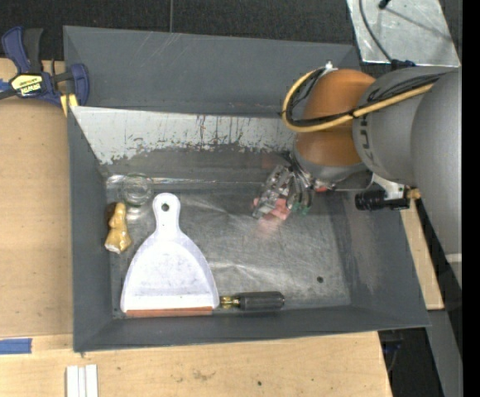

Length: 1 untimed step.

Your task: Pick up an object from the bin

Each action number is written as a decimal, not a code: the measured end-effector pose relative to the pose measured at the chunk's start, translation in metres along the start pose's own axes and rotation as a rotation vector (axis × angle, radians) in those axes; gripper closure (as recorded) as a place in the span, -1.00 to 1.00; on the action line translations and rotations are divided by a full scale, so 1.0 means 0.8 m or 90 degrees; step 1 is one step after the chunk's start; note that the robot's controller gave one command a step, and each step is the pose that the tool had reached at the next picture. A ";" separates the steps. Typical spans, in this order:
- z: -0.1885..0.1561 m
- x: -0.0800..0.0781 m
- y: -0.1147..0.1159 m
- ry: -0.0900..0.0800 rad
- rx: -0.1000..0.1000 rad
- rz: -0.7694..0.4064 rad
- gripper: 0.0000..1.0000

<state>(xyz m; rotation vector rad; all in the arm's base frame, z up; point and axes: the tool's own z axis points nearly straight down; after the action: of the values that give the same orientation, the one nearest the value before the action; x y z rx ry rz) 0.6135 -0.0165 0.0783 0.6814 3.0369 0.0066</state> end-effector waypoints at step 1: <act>-0.234 -0.015 -0.008 0.010 0.004 -0.008 1.00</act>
Offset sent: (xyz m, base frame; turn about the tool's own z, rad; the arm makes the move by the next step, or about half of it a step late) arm 0.0000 0.0000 0.0000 0.0000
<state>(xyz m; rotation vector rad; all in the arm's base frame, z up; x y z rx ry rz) 0.6163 -0.0268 0.2656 0.6653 3.0574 0.0027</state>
